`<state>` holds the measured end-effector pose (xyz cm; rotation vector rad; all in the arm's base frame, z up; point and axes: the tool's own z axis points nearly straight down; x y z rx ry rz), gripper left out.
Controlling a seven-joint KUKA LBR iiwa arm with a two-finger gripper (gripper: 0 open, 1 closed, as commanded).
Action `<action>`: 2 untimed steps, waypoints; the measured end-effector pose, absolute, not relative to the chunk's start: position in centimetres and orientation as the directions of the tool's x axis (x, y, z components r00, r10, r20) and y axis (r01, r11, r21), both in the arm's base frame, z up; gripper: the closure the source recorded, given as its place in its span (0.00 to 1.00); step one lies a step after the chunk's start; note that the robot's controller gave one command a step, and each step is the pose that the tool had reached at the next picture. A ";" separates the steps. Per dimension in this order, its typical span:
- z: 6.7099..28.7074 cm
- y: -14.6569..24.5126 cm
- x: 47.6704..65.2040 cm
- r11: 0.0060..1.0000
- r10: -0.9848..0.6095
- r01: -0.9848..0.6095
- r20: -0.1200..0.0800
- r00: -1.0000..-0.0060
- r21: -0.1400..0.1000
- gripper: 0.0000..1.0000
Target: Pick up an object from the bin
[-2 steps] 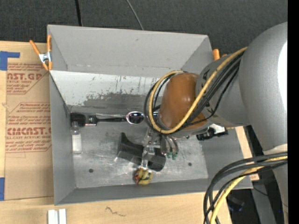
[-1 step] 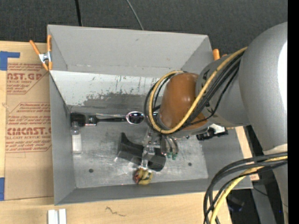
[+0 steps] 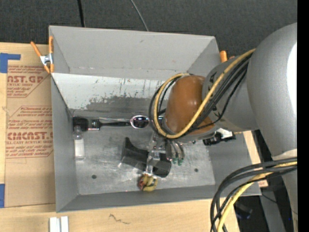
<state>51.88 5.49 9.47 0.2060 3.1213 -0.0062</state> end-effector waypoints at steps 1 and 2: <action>9.5 5.5 51.9 0.991 0.131 0.131 -0.014 -0.991 -0.003 1.00; 9.5 5.5 51.9 0.991 0.131 0.131 -0.014 -0.991 -0.003 1.00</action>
Offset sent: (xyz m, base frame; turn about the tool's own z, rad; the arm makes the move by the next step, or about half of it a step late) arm 0.0000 0.0000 0.0000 0.0000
